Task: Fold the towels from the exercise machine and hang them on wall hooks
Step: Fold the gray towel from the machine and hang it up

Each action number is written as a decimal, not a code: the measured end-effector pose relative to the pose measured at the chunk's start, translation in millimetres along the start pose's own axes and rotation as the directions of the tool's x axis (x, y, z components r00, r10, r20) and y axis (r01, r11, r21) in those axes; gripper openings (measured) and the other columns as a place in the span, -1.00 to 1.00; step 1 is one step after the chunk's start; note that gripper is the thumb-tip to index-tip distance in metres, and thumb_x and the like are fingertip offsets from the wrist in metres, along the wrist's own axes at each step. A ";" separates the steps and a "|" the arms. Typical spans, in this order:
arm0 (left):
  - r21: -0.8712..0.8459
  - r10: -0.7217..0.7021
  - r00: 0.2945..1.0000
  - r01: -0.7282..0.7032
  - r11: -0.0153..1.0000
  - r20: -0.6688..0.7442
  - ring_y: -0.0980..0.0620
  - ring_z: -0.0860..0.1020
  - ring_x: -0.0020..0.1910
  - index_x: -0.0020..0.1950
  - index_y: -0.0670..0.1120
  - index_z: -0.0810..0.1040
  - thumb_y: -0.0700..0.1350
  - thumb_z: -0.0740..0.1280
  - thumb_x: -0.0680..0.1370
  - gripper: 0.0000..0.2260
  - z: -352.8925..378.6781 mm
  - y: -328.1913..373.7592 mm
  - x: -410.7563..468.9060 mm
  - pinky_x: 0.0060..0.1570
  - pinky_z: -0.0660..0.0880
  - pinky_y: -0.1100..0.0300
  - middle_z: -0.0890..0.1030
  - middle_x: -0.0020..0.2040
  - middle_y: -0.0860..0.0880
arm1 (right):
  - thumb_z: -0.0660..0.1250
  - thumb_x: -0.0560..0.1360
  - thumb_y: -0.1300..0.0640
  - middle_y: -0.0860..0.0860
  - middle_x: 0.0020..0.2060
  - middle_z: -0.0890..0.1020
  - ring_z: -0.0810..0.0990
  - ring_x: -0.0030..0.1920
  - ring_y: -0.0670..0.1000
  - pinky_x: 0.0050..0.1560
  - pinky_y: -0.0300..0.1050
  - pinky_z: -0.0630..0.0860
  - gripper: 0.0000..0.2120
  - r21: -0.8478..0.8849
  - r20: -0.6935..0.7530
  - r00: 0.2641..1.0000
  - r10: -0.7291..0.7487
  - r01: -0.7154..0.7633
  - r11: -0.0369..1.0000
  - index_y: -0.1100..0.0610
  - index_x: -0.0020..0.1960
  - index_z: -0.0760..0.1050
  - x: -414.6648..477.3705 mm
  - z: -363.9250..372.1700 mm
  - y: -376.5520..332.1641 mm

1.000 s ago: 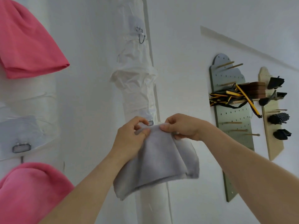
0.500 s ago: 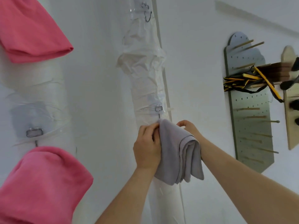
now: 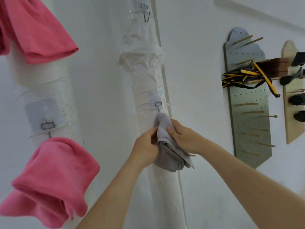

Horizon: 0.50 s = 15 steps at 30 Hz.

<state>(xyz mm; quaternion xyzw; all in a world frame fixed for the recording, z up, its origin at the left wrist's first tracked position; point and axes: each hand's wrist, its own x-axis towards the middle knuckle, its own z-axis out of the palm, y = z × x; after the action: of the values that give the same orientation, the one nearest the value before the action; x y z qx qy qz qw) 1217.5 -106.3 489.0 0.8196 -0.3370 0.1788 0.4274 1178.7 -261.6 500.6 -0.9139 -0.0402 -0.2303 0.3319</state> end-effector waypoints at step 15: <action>-0.161 -0.057 0.998 0.056 0.985 0.000 0.08 0.53 -0.47 -0.19 -0.05 0.67 -0.13 0.35 0.54 -0.85 15.1 27.9 -142.2 -0.36 0.52 0.28 0.62 -0.42 -0.04 | 0.16 0.58 -0.07 -0.14 -0.14 0.60 0.57 -0.11 -0.04 -0.05 -0.11 0.51 -0.78 -0.317 0.091 0.995 0.050 -0.019 0.948 -0.10 0.14 0.52 -144.2 -26.7 18.7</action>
<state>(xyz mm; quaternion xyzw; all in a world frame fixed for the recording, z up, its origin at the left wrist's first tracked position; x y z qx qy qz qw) 1097.1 -73.2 413.9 0.7913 -0.3259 0.1405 0.4978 1044.0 -281.4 443.1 -0.9660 -0.0032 -0.1827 0.1832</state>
